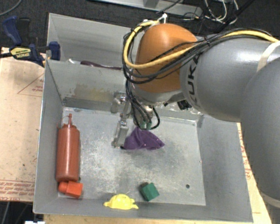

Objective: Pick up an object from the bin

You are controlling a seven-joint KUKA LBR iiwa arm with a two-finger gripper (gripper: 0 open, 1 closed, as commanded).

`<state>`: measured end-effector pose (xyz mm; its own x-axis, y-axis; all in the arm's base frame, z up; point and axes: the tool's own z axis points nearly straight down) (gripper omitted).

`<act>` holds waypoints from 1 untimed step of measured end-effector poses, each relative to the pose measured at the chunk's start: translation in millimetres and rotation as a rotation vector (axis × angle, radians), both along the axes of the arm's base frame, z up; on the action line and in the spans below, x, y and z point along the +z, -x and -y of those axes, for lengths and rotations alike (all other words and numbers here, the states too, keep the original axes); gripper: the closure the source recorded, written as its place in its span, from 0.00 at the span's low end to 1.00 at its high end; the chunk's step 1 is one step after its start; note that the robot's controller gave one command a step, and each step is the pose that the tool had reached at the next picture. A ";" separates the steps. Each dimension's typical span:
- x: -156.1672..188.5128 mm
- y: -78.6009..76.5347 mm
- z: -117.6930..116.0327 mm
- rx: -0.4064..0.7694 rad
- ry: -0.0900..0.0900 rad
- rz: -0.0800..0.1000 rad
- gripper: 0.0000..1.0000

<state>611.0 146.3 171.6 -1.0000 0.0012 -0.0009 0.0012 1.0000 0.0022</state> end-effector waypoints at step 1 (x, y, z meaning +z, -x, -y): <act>0.0 0.0 0.0 0.000 0.000 0.000 0.00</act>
Offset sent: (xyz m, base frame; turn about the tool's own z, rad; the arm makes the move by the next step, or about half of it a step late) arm -0.0028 -0.0608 -0.0422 0.1827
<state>611.0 146.3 171.6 -1.0000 0.0013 -0.0009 0.0013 1.0000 0.0022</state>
